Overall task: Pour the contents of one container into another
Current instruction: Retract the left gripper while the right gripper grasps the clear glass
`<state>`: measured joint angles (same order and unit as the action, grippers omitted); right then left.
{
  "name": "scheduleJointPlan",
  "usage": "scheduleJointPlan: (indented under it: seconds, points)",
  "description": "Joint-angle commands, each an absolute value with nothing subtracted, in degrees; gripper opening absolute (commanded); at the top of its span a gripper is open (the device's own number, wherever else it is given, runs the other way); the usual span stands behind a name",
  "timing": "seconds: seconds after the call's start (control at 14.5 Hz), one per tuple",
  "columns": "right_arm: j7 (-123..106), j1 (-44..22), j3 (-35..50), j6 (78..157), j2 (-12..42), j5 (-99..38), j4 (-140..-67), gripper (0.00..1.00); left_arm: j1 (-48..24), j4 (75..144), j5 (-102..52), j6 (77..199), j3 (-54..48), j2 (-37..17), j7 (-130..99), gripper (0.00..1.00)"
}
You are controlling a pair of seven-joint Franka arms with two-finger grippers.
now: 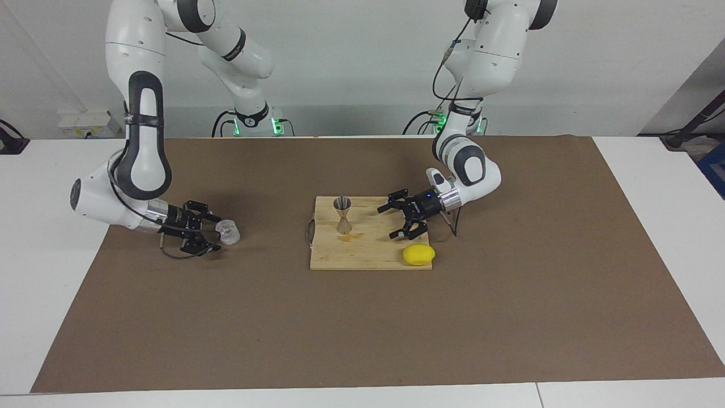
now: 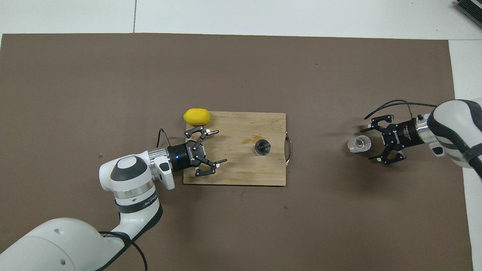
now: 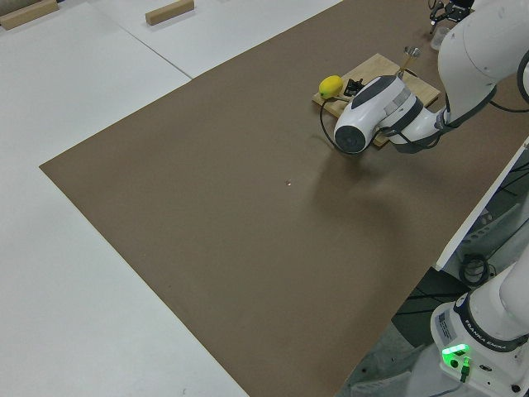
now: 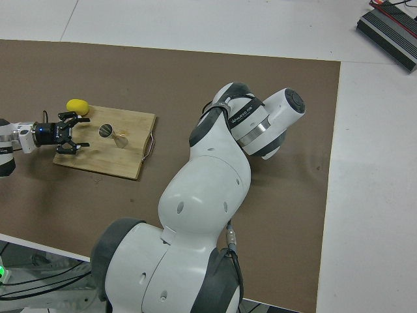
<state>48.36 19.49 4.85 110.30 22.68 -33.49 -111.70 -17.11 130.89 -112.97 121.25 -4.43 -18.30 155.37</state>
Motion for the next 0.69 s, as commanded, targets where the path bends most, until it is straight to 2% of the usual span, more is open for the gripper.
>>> scheduleJointPlan:
  seconds: [0.0, 0.21, 0.35, 0.62]
  points:
    - [45.6, 18.6, 5.2, 112.1, 21.5, -36.7, -114.4, 0.98, -14.6, 135.3, -110.7, 118.7, -4.7, -14.7, 157.5, 1.0]
    - [45.4, 18.4, 5.2, 113.0, 21.1, -37.9, -115.8, 0.96, -10.8, 136.8, -106.0, 116.4, -4.7, -13.0, 157.4, 1.0]
    - [45.6, 18.4, 5.2, 112.9, 21.1, -38.0, -115.7, 0.86, -6.6, 137.8, -100.0, 114.7, -4.7, -12.0, 157.3, 1.0]
    - [46.1, 18.6, 5.3, 112.0, 21.1, -38.0, -114.9, 0.3, 3.3, 138.2, -85.6, 109.9, -4.7, -11.3, 157.3, 1.0]
